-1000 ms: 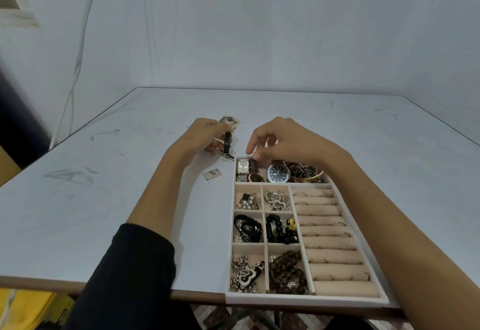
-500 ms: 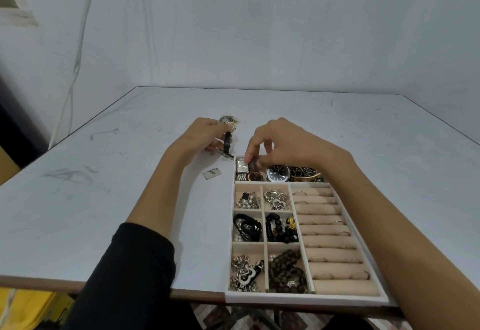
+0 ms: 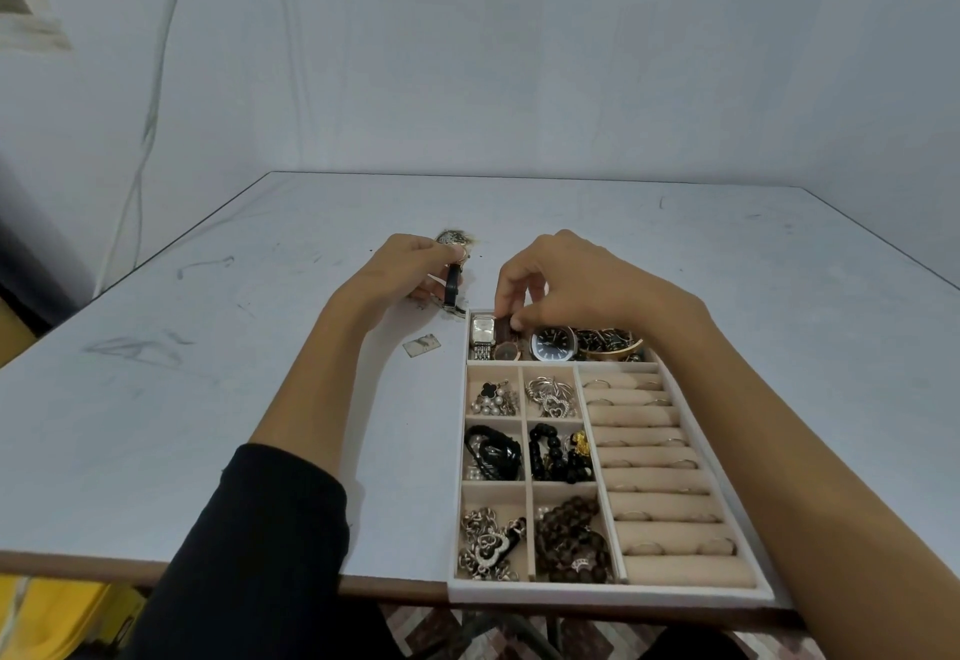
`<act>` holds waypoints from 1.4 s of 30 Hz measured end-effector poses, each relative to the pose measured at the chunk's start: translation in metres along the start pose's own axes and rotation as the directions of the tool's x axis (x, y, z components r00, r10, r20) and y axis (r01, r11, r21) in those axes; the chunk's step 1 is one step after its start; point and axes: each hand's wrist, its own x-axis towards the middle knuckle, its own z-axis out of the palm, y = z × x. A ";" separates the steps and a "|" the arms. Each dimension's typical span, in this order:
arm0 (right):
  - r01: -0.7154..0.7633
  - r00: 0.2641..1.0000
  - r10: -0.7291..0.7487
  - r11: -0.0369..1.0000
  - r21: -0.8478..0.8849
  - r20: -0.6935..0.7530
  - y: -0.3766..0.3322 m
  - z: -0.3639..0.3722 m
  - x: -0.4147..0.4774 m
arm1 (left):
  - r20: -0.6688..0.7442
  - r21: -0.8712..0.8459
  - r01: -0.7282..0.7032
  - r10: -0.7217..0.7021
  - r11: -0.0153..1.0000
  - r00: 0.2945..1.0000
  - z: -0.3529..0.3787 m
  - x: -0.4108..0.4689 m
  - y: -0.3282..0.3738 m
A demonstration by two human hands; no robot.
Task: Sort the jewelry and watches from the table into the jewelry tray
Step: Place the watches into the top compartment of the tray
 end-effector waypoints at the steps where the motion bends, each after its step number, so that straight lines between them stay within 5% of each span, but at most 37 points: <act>1: -0.003 1.000 0.003 1.000 0.008 -0.003 -0.001 -0.001 0.000 | 0.001 0.001 0.000 0.000 1.000 1.000 0.000 0.000 0.000; 11: -0.073 0.997 0.075 0.995 -0.074 0.030 -0.011 -0.001 -0.005 | -0.002 0.008 0.004 -0.004 1.000 1.000 0.001 -0.002 0.001; 24: -0.096 0.984 0.077 0.989 0.114 0.163 -0.013 -0.008 -0.013 | -0.002 0.020 0.004 -0.004 1.000 1.000 0.001 -0.002 0.002; 42: -0.063 0.990 0.037 0.979 0.195 0.137 -0.005 -0.001 -0.007 | -0.006 0.027 0.003 -0.003 1.000 1.000 0.002 -0.003 0.003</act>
